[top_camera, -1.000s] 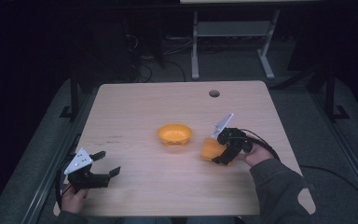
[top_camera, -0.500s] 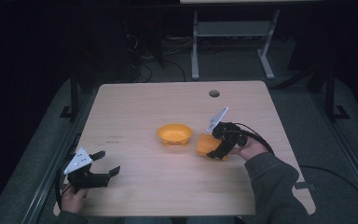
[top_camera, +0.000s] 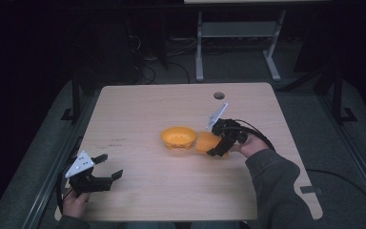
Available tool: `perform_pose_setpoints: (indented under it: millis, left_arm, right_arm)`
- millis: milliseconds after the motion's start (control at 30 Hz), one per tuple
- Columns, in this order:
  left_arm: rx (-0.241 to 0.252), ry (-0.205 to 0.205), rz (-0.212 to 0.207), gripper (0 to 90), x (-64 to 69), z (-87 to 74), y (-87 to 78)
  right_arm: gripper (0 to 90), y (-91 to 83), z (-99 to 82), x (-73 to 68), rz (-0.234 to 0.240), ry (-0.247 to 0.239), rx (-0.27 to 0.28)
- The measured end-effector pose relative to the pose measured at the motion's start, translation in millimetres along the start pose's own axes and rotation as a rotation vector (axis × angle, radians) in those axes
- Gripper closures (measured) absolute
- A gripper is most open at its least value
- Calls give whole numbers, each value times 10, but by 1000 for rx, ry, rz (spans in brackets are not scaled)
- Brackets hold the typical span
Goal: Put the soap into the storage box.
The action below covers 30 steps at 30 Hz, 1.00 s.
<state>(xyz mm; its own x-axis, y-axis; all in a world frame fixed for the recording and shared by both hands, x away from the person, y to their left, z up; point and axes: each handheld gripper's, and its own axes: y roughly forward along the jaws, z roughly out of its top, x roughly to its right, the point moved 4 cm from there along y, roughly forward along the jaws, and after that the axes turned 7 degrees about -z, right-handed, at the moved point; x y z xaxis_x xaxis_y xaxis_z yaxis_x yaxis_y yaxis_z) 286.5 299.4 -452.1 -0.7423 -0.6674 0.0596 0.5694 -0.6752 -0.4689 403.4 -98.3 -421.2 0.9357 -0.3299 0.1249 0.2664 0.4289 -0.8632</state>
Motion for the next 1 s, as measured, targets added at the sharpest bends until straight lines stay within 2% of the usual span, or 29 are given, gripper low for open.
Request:
perform_pose_setpoints:
  millis: [700,900,1000]
  left_arm:
    - [1,-1,0,143,-2,1,-1]
    - [3,-4,0,143,-2,1,-2]
    - [2,-4,0,143,-4,2,-9]
  right_arm:
    - [205,41,340,141,9,-32,29]
    - [205,77,449,156,8,-58,14]
    - [205,99,500,173,15,-58,28]
